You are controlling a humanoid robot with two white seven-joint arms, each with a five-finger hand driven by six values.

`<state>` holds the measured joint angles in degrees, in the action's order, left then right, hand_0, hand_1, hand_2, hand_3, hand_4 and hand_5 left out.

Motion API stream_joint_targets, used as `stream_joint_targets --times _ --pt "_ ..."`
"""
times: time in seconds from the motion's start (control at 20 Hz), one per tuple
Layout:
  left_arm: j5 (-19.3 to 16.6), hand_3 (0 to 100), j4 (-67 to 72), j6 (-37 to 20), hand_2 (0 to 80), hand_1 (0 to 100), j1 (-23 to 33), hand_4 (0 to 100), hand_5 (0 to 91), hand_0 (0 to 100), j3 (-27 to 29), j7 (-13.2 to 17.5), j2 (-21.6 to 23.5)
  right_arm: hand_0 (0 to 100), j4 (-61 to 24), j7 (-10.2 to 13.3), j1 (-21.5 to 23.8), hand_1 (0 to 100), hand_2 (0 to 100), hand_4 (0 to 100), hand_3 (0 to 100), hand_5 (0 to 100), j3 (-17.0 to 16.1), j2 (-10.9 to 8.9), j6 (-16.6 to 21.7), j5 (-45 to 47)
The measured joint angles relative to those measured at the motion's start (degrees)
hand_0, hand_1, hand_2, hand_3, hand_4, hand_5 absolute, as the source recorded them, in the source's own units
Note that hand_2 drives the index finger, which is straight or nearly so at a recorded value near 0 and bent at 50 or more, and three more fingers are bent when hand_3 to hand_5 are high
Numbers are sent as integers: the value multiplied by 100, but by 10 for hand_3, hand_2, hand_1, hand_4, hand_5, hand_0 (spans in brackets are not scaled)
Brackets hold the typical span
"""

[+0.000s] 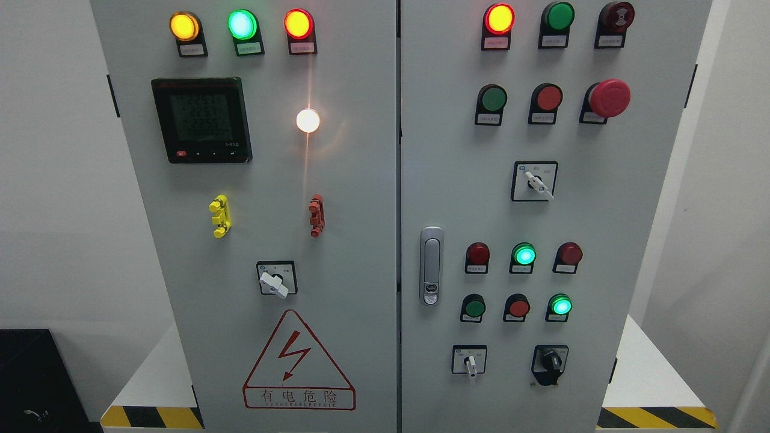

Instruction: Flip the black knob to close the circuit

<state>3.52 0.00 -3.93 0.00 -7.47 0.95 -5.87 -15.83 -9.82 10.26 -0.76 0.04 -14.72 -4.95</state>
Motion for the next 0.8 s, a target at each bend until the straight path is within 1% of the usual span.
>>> stream_joint_targets --times 0.2,0.45,0.8 --pt "0 0 0 0 0 556 0 0 0 120 0 0 0 0 1 -89 -18 135 0 0 0 0 23 -1 192 24" --pt "0 0 0 0 0 556 0 0 0 120 0 0 0 0 7 -112 -43 132 0 0 0 0 42 -2 532 46" --pt "0 0 0 0 0 556 0 0 0 120 0 0 0 0 20 -116 -55 131 0 0 0 0 58 -3 742 59"
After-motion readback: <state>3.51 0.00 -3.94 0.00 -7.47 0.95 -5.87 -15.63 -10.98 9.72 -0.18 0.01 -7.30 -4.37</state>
